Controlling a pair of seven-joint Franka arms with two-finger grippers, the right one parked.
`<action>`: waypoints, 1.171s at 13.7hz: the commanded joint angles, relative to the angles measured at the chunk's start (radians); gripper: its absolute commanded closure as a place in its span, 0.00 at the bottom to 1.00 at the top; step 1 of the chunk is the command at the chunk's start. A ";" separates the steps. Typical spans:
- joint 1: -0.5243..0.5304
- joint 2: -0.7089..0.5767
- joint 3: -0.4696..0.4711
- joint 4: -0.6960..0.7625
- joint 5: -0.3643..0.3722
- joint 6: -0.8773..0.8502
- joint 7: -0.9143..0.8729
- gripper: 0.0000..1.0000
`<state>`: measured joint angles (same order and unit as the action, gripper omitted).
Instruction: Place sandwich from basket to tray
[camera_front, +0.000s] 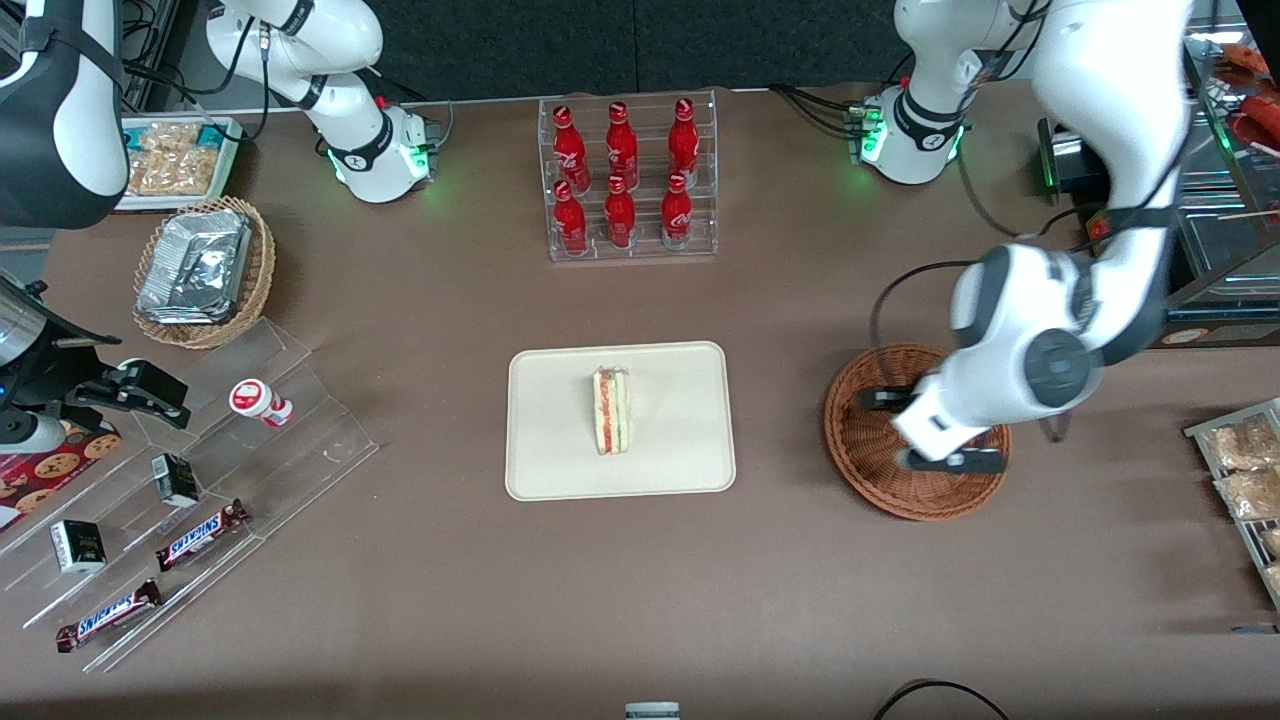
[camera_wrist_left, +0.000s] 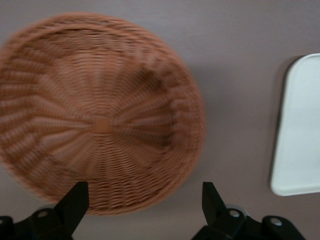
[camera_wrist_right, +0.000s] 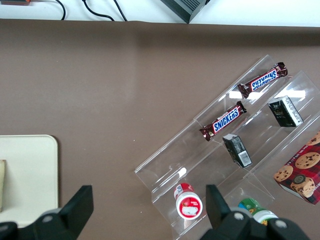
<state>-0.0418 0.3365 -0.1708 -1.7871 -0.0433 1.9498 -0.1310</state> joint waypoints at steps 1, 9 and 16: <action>0.075 -0.161 -0.010 -0.097 0.016 0.004 0.108 0.00; 0.158 -0.252 -0.012 0.202 0.075 -0.339 0.129 0.00; 0.160 -0.297 0.005 0.221 0.079 -0.359 0.129 0.00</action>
<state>0.1118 0.0644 -0.1700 -1.5798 0.0222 1.6269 0.0021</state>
